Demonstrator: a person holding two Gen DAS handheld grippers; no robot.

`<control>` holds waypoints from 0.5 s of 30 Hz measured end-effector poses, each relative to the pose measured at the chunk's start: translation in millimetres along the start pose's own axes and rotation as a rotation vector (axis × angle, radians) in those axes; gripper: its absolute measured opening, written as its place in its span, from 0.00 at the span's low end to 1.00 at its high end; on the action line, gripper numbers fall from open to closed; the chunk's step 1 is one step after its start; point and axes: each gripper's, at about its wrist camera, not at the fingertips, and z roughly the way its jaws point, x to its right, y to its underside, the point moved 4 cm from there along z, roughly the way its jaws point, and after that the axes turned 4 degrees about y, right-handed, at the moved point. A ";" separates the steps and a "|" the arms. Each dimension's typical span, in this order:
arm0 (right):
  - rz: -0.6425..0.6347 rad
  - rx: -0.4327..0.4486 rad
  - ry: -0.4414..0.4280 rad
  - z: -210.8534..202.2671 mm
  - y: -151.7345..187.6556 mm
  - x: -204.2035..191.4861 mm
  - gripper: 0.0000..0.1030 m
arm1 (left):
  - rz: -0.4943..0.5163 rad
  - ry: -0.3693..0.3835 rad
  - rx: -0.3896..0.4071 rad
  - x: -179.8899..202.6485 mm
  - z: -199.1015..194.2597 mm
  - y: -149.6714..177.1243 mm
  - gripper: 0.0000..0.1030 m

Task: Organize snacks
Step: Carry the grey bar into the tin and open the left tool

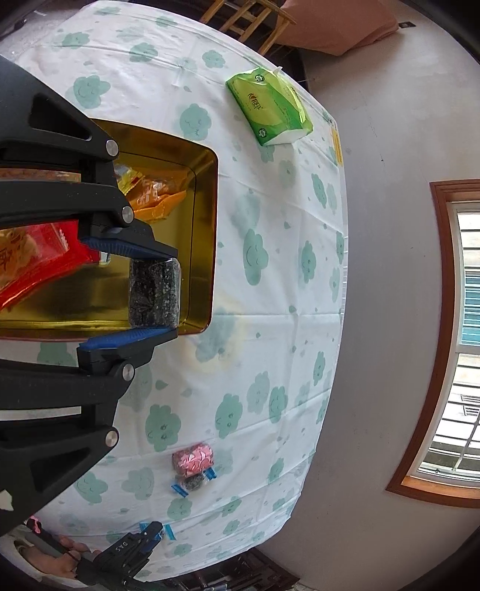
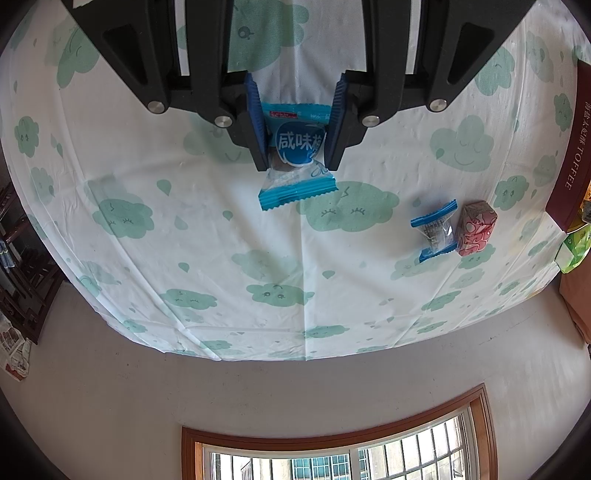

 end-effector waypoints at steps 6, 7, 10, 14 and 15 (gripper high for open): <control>-0.002 0.000 0.002 -0.1 0.0 -0.1 0.31 | -0.016 -0.035 -0.013 -21.5 16.2 -1.3 0.30; -0.003 0.000 0.004 -0.1 0.1 0.3 0.31 | -0.015 -0.039 -0.015 -24.0 18.4 -0.9 0.30; -0.008 0.000 0.008 0.0 0.3 0.0 0.31 | -0.016 -0.043 -0.023 -30.3 25.0 2.4 0.30; -0.016 -0.001 0.014 0.2 0.4 -1.4 0.31 | -0.017 -0.051 -0.043 -36.5 33.0 8.5 0.30; -0.018 -0.001 0.015 0.2 0.3 -1.1 0.31 | -0.017 -0.054 -0.048 -38.4 34.4 10.3 0.30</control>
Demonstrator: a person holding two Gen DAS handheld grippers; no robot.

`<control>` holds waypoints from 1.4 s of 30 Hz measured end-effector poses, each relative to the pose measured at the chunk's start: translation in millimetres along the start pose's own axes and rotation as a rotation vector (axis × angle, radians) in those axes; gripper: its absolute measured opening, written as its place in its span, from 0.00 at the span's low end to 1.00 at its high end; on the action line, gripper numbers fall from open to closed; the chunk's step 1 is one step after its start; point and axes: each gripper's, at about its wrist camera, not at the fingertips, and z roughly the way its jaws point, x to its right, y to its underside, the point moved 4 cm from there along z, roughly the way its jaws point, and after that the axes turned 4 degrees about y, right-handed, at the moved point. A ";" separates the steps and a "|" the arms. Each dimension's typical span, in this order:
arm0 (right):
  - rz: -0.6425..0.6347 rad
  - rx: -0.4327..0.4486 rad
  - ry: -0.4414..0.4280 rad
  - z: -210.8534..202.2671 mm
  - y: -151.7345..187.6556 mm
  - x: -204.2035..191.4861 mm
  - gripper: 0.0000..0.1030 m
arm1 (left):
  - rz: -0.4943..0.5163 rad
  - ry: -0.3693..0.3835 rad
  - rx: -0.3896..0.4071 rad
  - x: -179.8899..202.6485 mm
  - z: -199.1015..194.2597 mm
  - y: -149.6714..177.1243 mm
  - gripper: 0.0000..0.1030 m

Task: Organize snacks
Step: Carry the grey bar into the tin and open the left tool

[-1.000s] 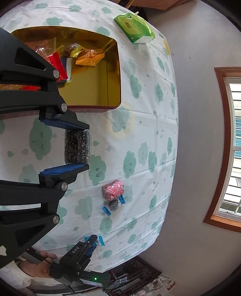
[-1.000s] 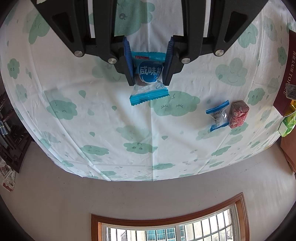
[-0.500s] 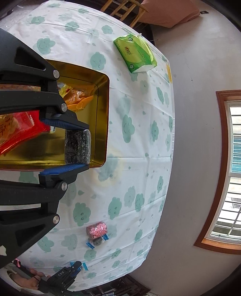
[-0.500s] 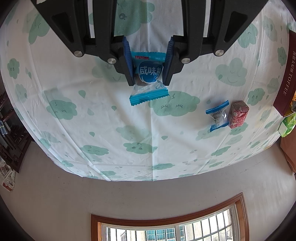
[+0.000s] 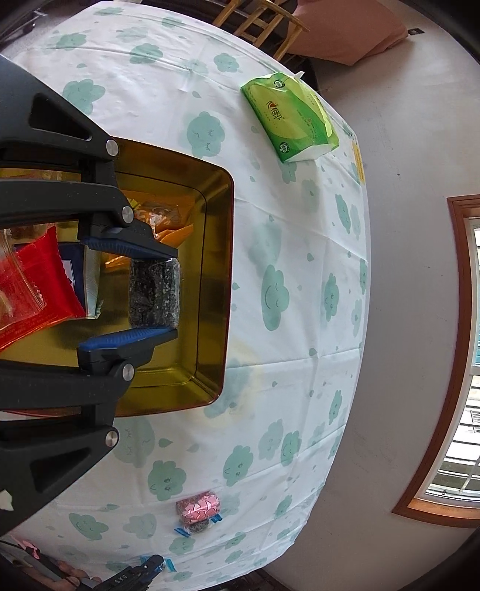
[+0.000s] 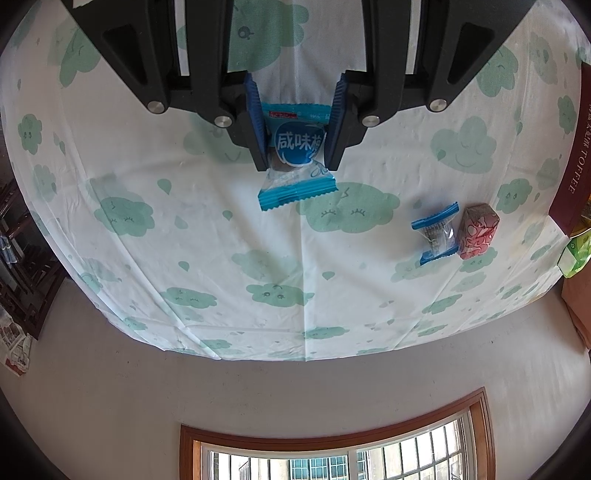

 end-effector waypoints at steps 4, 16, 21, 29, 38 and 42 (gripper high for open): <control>-0.003 0.000 0.002 0.3 -0.3 0.2 0.31 | 0.027 -0.007 -0.008 -1.1 1.5 8.3 0.30; -0.004 0.000 0.002 0.3 -0.3 0.5 0.31 | 0.073 -0.024 -0.078 -5.1 5.3 35.8 0.31; -0.004 -0.001 0.003 0.2 -0.1 0.8 0.31 | 0.068 -0.036 -0.088 -7.8 10.7 36.8 0.31; -0.005 -0.001 0.003 -0.1 -0.1 0.2 0.31 | 0.069 -0.048 -0.104 -6.4 22.0 29.2 0.31; -0.011 -0.001 0.008 0.4 0.4 0.7 0.31 | 0.076 -0.062 -0.110 -7.1 23.2 30.0 0.34; -0.011 -0.001 0.008 0.3 0.5 0.8 0.31 | 0.082 -0.064 -0.095 -5.2 15.7 29.7 0.47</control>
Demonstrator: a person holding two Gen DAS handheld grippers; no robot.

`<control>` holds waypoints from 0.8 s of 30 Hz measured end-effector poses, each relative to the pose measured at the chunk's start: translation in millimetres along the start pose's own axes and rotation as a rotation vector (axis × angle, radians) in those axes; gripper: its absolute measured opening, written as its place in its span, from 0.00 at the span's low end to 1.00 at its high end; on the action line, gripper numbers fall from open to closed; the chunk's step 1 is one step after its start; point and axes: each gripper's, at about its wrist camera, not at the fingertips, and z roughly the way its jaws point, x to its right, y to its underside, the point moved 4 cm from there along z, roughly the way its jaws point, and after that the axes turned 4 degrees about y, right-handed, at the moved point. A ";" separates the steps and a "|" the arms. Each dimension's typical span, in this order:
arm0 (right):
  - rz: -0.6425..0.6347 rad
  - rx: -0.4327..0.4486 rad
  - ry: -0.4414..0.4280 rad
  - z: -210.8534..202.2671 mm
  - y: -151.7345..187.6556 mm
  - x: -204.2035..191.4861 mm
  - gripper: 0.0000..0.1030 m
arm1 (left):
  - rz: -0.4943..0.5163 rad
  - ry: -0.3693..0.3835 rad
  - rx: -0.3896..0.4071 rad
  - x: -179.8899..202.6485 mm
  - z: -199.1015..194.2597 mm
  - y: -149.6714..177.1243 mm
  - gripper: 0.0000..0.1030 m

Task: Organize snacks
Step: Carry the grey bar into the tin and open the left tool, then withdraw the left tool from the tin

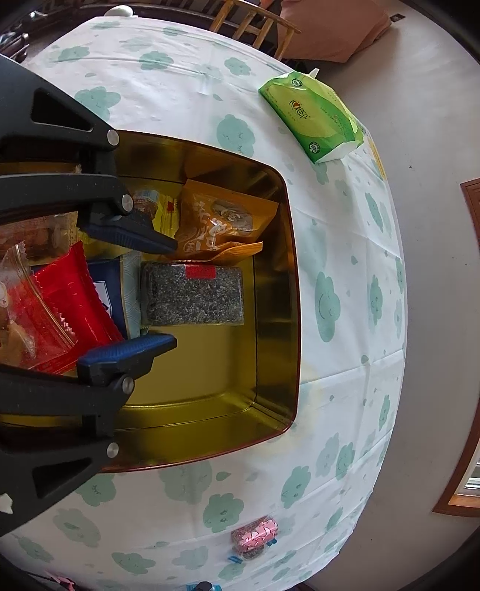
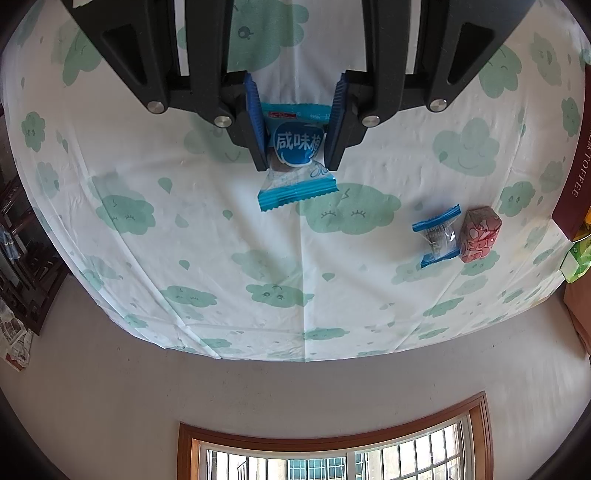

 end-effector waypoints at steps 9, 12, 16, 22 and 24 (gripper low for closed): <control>-0.011 0.000 0.007 0.8 -0.4 0.9 0.31 | 0.013 -0.004 0.066 6.5 -30.4 5.9 0.58; -0.012 0.000 0.008 0.8 -0.3 1.3 0.31 | -0.002 -0.010 0.101 5.9 -46.0 11.4 0.63; -0.016 0.000 0.011 0.3 -0.5 0.7 0.31 | -0.036 -0.025 0.138 2.5 -64.9 25.9 0.70; -0.023 0.001 0.018 -0.2 0.0 1.3 0.31 | -0.105 -0.033 0.173 -10.4 -87.4 52.7 0.75; -0.024 0.001 0.018 -0.1 0.2 2.3 0.31 | -0.123 -0.040 0.180 -15.0 -92.2 60.3 0.77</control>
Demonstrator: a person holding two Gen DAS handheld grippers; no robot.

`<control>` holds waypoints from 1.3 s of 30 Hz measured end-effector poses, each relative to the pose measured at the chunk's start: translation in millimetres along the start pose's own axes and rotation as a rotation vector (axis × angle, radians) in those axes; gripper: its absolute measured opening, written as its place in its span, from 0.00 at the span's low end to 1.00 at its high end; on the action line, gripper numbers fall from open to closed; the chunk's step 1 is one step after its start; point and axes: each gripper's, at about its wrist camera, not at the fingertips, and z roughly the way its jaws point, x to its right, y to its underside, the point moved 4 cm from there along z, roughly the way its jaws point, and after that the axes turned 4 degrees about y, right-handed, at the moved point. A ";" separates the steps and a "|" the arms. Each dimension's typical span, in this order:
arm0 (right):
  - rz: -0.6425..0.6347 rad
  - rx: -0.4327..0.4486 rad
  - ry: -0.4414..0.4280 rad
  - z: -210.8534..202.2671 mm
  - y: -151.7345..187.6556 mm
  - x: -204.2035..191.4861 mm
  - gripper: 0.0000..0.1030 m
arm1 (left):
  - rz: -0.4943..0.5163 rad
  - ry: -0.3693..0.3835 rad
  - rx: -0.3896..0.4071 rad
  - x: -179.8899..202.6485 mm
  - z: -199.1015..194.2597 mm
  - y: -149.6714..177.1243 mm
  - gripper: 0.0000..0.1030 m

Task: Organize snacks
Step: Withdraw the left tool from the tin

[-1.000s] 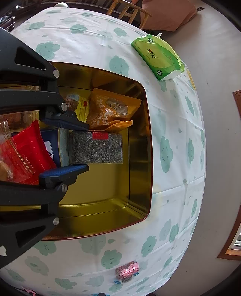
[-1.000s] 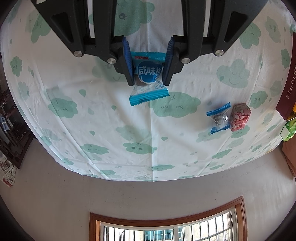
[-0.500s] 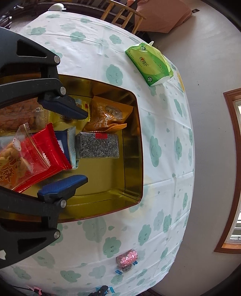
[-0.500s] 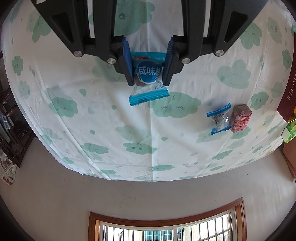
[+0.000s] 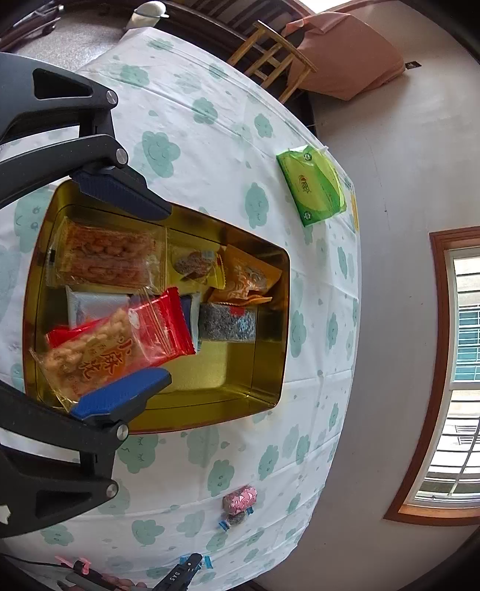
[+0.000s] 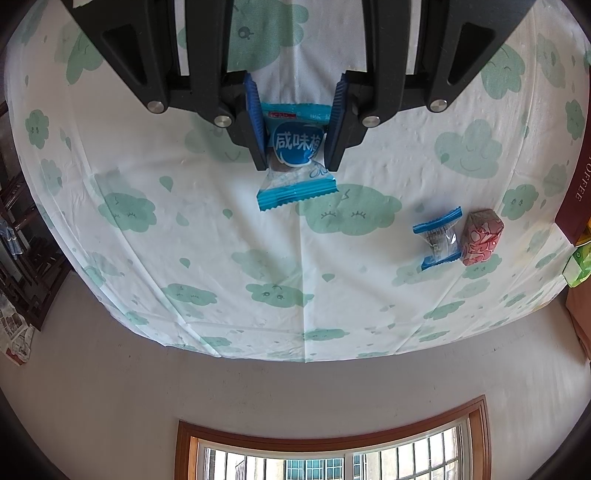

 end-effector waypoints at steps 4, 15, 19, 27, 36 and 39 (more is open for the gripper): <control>-0.001 0.000 0.001 0.2 -0.5 -1.7 0.31 | -0.027 -0.011 0.007 -9.6 -8.8 11.5 0.83; -0.005 -0.013 0.033 -2.0 -1.0 -4.4 0.29 | -0.020 -0.019 0.003 -14.8 -14.7 27.5 0.90; -0.017 -0.013 0.053 -6.2 1.5 -9.6 0.29 | -0.023 -0.025 0.015 -18.1 -18.1 28.4 0.92; -0.046 -0.008 -0.001 -30.1 10.5 -36.3 0.29 | -0.044 -0.017 0.011 -23.6 -18.5 34.6 0.94; -0.136 0.019 -0.138 -68.1 12.8 -106.7 0.29 | -0.080 -0.025 0.018 -36.7 -22.1 39.6 0.95; -0.174 0.041 -0.191 -84.8 11.7 -134.3 0.29 | -0.099 -0.033 0.021 -44.8 -24.5 40.7 0.95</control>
